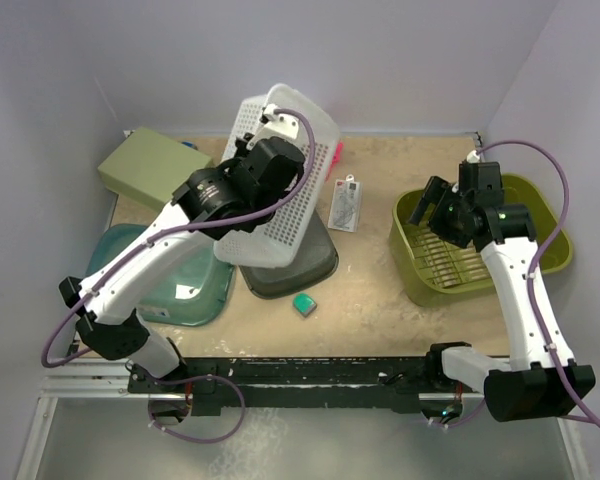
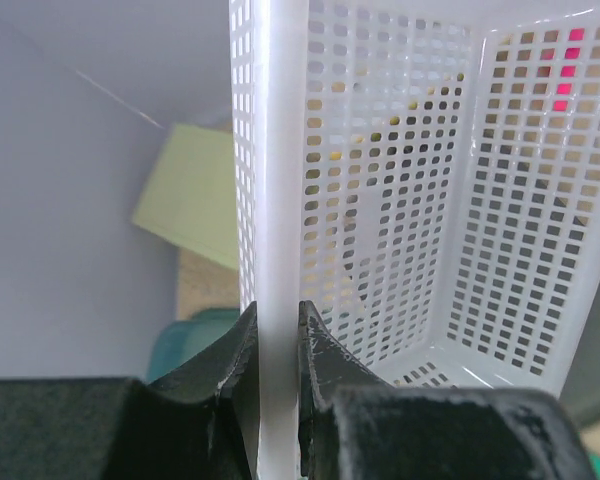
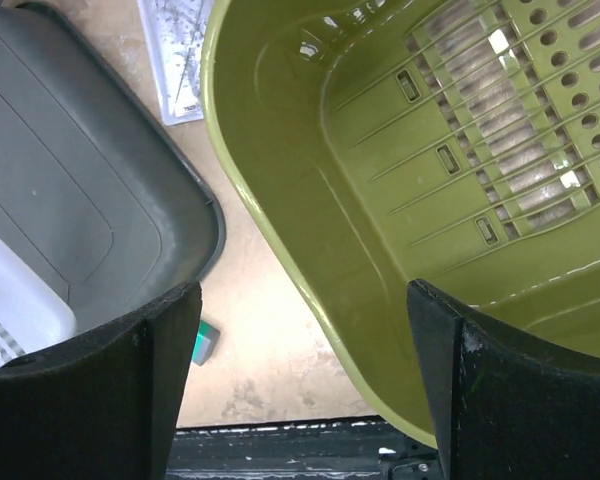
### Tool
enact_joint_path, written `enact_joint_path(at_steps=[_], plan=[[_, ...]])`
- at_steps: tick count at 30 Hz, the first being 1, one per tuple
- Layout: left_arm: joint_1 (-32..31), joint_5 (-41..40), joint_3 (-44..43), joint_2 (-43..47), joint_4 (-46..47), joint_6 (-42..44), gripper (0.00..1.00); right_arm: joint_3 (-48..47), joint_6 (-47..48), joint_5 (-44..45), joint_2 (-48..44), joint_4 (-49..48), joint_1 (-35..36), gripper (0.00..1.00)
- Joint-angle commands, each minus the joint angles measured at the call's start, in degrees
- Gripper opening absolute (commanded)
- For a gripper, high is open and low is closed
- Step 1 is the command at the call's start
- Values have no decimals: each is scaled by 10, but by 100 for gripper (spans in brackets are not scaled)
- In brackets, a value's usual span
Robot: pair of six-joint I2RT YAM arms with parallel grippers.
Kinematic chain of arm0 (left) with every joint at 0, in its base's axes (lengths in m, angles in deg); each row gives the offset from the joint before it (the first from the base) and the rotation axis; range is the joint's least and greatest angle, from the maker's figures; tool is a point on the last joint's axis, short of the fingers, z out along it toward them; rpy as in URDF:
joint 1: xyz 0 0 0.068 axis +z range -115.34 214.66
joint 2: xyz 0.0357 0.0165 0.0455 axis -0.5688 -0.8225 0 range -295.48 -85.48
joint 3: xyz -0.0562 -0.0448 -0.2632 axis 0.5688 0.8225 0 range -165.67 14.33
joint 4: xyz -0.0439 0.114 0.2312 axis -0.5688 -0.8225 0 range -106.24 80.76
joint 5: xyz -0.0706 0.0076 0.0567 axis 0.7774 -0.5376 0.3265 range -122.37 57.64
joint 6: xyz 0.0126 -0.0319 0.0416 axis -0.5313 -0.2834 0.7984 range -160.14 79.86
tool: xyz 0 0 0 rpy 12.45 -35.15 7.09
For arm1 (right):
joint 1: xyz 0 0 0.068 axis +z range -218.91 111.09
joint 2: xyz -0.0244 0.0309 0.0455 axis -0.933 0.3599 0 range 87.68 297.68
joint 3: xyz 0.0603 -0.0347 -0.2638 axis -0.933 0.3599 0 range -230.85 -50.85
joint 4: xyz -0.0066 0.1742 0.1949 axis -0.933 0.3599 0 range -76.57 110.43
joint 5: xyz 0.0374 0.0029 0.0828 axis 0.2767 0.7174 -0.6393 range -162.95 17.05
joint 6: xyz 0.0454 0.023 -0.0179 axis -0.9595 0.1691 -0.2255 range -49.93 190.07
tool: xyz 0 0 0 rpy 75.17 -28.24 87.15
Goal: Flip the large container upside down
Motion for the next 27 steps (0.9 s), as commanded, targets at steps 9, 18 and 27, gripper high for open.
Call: enact_joint_path(at_steps=[9, 18, 27], plan=[[-77, -370, 339, 65, 748, 593, 0, 18, -2, -53, -10, -26, -1, 85], [-140, -400, 367, 26, 764, 599, 0, 35, -4, -138, -42, -75, -5, 84], [-146, -363, 326, -4, 994, 803, 0, -40, -10, -57, 3, -72, -8, 84]])
